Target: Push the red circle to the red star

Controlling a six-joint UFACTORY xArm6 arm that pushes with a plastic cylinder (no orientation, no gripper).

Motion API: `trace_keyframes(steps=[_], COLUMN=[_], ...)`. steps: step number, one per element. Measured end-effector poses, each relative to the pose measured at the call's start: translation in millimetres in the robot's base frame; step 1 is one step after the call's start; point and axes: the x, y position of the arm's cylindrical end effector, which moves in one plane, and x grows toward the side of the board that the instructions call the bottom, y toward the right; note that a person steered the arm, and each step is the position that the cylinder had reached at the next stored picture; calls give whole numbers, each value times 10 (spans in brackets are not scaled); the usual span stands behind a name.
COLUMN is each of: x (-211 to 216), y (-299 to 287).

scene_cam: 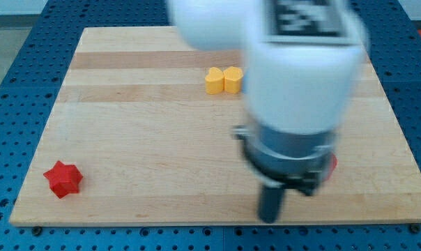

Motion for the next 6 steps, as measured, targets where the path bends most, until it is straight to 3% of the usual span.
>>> trace_keyframes(steps=[1,2,3,4,6], x=[-120,-412,-717,-824,-684], y=[755,1149,924,329,195])
